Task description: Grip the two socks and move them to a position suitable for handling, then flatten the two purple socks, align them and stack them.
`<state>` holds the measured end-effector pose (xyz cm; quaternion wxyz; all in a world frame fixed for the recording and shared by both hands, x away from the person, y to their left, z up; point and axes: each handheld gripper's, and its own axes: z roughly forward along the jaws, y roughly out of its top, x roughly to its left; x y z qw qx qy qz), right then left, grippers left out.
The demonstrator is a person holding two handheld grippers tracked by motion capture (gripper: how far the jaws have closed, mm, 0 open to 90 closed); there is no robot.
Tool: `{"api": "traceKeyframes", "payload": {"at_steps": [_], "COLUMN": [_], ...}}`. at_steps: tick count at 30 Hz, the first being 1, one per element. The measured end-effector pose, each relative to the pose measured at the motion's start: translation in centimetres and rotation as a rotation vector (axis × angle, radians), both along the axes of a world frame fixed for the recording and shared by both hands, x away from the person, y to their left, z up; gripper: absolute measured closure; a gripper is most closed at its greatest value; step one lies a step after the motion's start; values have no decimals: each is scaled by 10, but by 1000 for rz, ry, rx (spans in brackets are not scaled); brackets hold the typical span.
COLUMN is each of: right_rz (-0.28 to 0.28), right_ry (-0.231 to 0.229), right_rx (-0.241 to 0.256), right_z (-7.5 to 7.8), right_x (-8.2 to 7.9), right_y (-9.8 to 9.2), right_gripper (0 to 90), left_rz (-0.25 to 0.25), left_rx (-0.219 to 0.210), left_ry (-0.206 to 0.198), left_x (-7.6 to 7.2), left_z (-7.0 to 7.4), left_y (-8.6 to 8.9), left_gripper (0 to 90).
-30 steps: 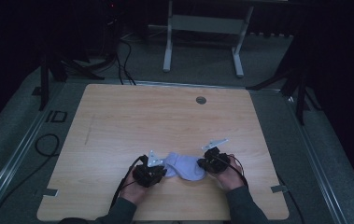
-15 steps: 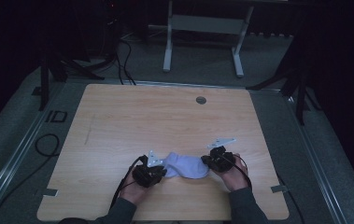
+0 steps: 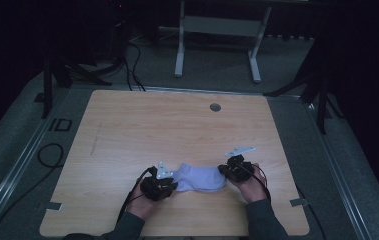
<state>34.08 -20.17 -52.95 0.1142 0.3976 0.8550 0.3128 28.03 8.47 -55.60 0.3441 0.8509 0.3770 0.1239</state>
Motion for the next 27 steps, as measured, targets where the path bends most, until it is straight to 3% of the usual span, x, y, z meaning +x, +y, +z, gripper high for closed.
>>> {"api": "traceKeyframes", "payload": {"at_steps": [2,5,10,14,18,24,27], "right_rz": [2,8,15,21,23,19,16], "right_ry": [3,4,5,6,7,17,16], "right_rx": [-3,-6,-7,-11,-9,-9,-7], "right_z": [-2,-3,-5,-6,-7,-11,-12], "right_x": [0,0,0,-1,-1,1,1], "right_y": [1,3,5,7,8,6,6], "right_gripper": [867,867,867,867,866,866,865], "left_rz": [11,26,-31,-81,-72,-32,-27], "left_rx": [8,-43,-73,-31,13,4,4], "left_ry": [-9,-35,-78,-78,-60,-43,-39], "left_x": [0,-3,-11,-15,-13,-9,-9], "left_z": [2,8,16,11,3,3,5], "left_y": [1,4,-3,-16,-20,-12,-9], "left_gripper": [677,672,665,640,641,838,863]}}
